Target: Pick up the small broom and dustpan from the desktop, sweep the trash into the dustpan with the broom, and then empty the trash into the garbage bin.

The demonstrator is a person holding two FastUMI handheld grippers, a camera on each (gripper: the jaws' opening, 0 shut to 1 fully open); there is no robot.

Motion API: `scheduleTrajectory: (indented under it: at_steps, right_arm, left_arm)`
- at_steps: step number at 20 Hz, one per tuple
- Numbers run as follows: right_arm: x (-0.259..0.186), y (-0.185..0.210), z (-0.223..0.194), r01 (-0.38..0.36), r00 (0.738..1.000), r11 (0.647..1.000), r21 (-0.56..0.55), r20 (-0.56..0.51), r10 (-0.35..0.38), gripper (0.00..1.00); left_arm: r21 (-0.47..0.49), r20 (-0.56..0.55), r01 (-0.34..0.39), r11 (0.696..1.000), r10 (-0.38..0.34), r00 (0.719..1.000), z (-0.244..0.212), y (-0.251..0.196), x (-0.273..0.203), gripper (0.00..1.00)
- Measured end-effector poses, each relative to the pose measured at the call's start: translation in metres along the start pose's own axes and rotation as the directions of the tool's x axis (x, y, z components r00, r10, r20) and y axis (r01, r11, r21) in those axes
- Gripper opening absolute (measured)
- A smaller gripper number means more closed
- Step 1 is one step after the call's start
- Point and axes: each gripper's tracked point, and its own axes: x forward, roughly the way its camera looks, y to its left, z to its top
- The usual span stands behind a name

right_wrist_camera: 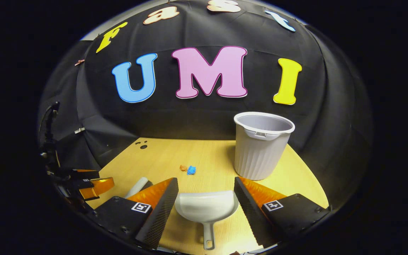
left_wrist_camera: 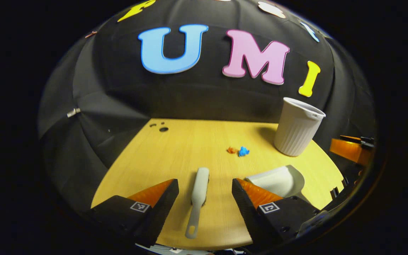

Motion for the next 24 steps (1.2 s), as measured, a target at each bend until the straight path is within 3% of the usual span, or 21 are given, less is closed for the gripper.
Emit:
scheduleTrajectory:
  at_steps: [4,7,12,17,19,20,21,23,24]
  right_arm:
    - [-0.004,-0.006,-0.009,0.019,1.0,1.0,0.003,-0.026,-0.019,0.99]
    - [-0.022,-0.023,-0.019,0.058,0.998,0.998,0.013,-0.036,-0.058,0.99]
    - [-0.037,-0.042,-0.03,0.147,0.987,0.988,0.046,-0.068,-0.144,0.99]
    - [-0.052,-0.047,-0.036,0.194,0.979,0.979,0.067,-0.085,-0.188,0.99]
    - [-0.058,-0.044,-0.04,0.204,0.976,0.976,0.071,-0.093,-0.198,0.99]
    - [-0.061,-0.042,-0.042,0.209,0.975,0.975,0.072,-0.098,-0.202,0.99]
    - [-0.064,-0.042,-0.043,0.214,0.973,0.974,0.073,-0.102,-0.207,0.99]
    - [-0.071,-0.038,-0.048,0.222,0.971,0.972,0.079,-0.112,-0.212,0.99]
    - [-0.073,-0.036,-0.052,0.224,0.969,0.971,0.081,-0.12,-0.214,0.99]
  left_arm:
    - [-0.024,-0.204,0.031,0.999,-0.035,0.978,-0.046,0.008,0.032,0.96]
    - [0.058,-0.305,0.038,0.998,-0.019,0.952,-0.069,0.016,0.053,0.96]
    - [0.122,-0.432,0.059,0.991,-0.001,0.902,-0.097,0.022,0.088,0.96]
    - [0.127,-0.508,0.047,0.991,0.024,0.861,-0.118,0.028,0.104,0.94]
    - [0.124,-0.53,0.039,0.992,0.033,0.847,-0.123,0.028,0.108,0.87]
    - [0.122,-0.516,0.035,0.992,0.033,0.856,-0.122,0.028,0.111,0.8]
    - [0.118,-0.512,0.036,0.992,0.03,0.859,-0.12,0.027,0.113,0.8]
    - [0.11,-0.506,0.023,0.994,0.036,0.862,-0.12,0.025,0.113,0.68]
    - [0.106,-0.506,0.013,0.994,0.043,0.862,-0.122,0.026,0.114,0.58]
